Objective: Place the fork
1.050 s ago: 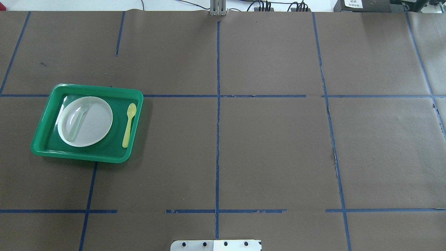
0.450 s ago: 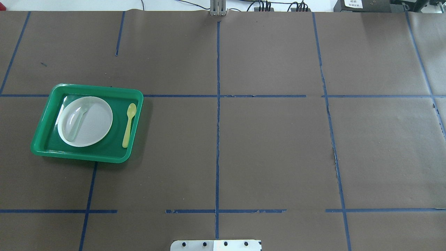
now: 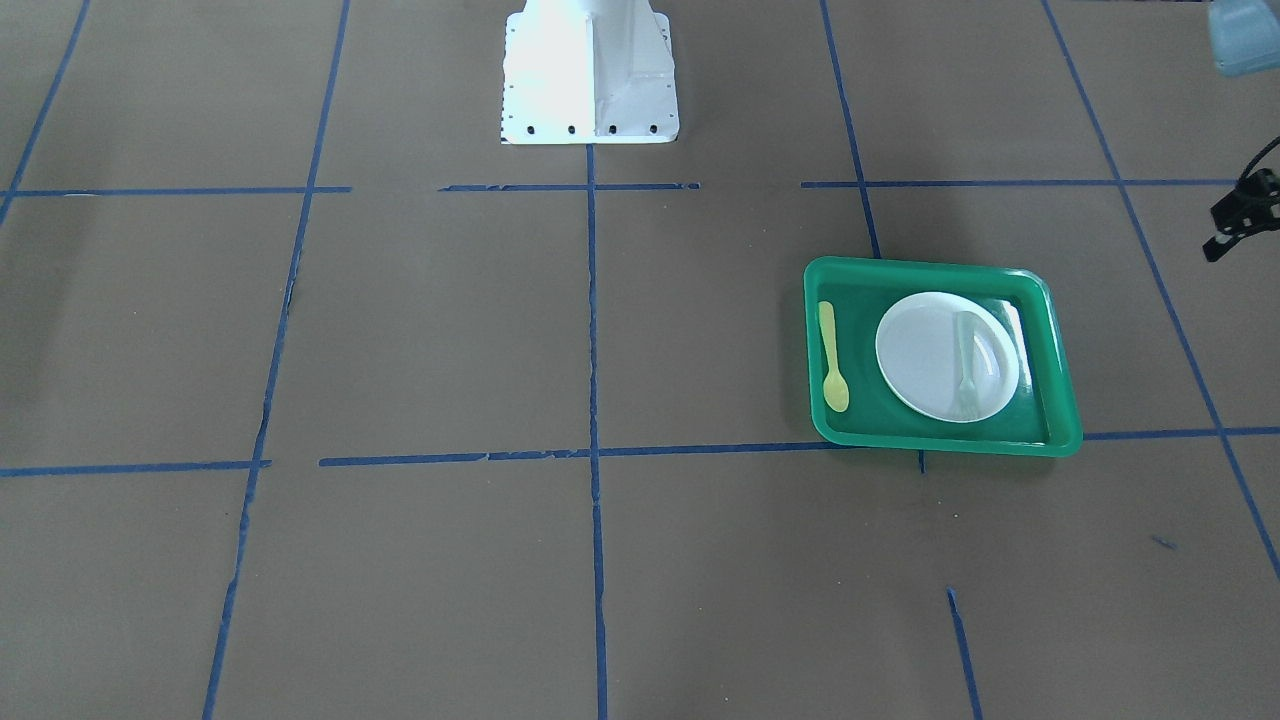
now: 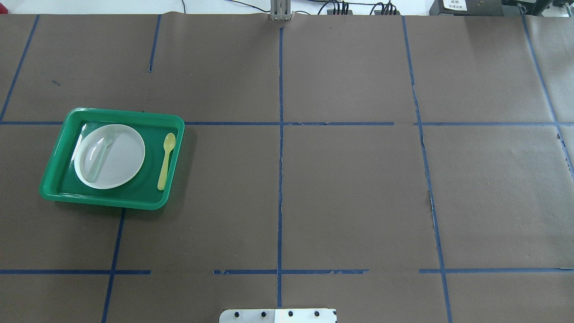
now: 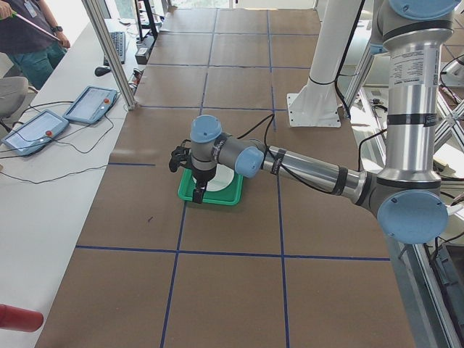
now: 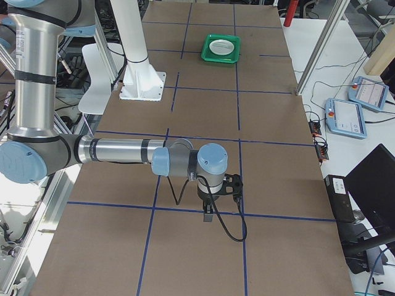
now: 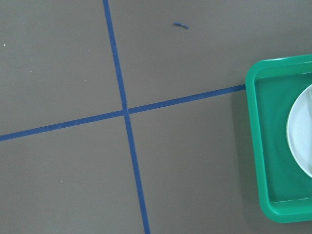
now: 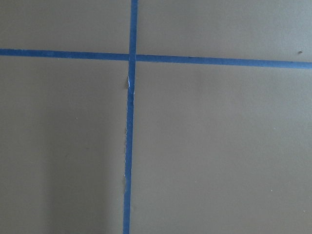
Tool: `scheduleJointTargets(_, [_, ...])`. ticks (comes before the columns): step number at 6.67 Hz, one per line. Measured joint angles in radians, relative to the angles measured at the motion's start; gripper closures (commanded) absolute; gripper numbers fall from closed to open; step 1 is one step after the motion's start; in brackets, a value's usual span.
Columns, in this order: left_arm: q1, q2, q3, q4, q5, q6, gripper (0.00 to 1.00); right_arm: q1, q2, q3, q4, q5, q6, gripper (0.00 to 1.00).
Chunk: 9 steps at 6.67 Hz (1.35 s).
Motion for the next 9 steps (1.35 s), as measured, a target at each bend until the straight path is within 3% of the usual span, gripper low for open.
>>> scheduleJointTargets(3, [0.244, -0.014, 0.113, -0.291, 0.126, -0.204, 0.00, 0.000, 0.000, 0.000, 0.000, 0.000, 0.001, 0.00])
scheduleJointTargets(5, [0.348, -0.078, 0.164, -0.325, 0.168, -0.285, 0.02, 0.000, 0.000, 0.000, 0.000, 0.000, 0.000, 0.00])
scheduleJointTargets(8, [0.405, -0.176, 0.255, -0.328, 0.201, -0.311, 0.24, 0.000, 0.000, 0.000, 0.000, 0.000, 0.000, 0.00])
scheduleJointTargets(9, [0.411, -0.180, 0.264, -0.328, 0.201, -0.309, 0.25, 0.000, 0.000, 0.000, 0.000, 0.000, 0.000, 0.00])
